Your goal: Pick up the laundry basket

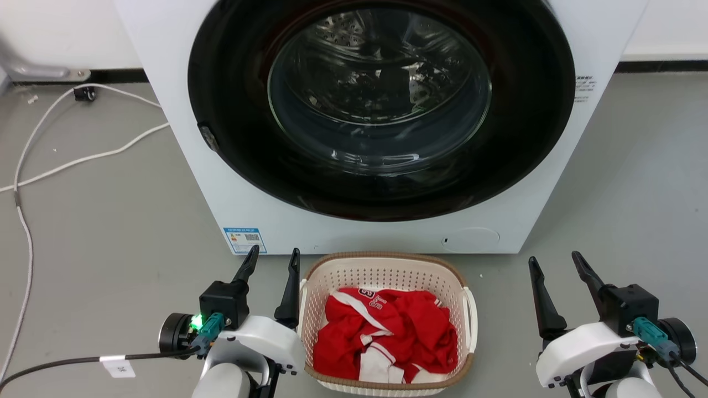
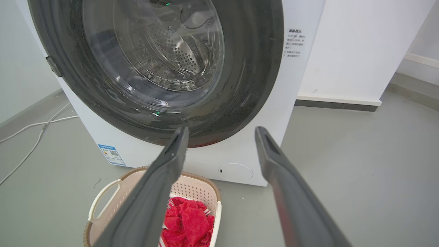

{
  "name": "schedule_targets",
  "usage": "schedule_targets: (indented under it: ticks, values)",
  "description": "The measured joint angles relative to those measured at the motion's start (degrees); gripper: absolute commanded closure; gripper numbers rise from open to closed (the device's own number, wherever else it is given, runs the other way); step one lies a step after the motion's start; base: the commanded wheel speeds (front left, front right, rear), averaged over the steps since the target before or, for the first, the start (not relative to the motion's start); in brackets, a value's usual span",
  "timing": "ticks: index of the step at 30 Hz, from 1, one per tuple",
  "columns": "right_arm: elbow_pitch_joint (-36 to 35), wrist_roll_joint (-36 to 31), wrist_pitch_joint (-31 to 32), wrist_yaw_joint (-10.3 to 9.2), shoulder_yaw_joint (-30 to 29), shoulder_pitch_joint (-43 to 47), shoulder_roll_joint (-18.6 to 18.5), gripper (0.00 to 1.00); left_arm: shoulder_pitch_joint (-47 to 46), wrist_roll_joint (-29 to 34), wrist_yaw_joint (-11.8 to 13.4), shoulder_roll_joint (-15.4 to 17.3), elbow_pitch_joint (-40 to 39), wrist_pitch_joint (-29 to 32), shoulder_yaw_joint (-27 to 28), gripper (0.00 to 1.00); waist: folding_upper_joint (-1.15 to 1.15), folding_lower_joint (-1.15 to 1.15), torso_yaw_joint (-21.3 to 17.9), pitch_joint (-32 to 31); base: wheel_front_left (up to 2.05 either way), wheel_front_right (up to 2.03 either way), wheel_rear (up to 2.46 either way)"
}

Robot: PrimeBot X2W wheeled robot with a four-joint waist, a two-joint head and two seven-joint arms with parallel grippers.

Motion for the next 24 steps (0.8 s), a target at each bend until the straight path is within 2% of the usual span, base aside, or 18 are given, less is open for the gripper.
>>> schedule_targets:
  ticks: [12,24]
  values:
    - [7.8,1.3,-0.8,0.00,0.1,-5.0,0.0,0.00,-6.5,-2.3,-1.1,0.0,9.5,-0.1,0.0,0.00,0.00,0.00,-0.5,10.6,0.00,0.00,0.00]
    - [19.6,2.9,-2.9,0.00,1.4,-16.7,0.0,0.00,-19.0,-3.7,-3.5,0.2,22.2,-0.1,1.7,0.00,0.00,0.01,-1.2,24.4,0.00,0.00,0.00]
